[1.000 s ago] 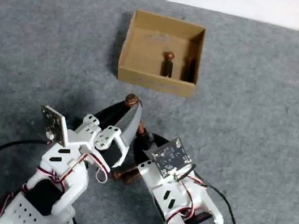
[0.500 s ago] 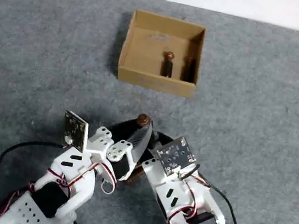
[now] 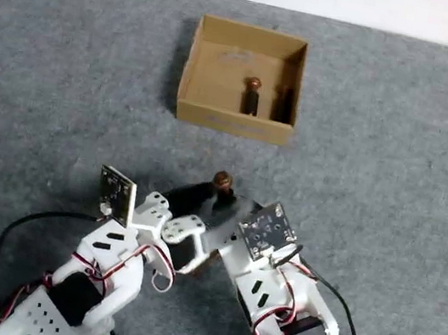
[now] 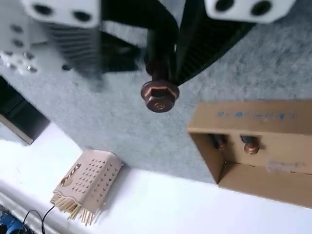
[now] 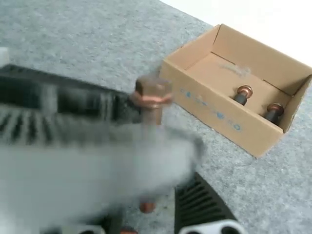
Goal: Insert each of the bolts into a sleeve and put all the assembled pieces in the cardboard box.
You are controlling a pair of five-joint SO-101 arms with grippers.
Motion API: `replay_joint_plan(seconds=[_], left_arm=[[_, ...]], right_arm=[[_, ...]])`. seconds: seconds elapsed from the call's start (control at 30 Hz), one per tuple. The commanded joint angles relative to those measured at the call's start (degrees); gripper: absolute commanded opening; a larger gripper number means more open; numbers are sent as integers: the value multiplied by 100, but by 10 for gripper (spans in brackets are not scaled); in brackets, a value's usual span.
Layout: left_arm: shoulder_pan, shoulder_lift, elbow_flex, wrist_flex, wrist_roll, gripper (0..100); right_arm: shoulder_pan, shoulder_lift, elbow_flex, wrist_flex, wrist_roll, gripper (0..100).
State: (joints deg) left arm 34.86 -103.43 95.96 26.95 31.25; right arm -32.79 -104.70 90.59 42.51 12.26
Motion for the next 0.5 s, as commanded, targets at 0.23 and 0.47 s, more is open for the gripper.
replay_joint_plan(seconds=[0.23,0.47], left_arm=[[-374,-57,-198,167,-44,251],[-945,-57,-233,167,-527,252]], right_arm=[[84,-57,-66,-110,62,5],[92,-57,-66,-101,62,5]])
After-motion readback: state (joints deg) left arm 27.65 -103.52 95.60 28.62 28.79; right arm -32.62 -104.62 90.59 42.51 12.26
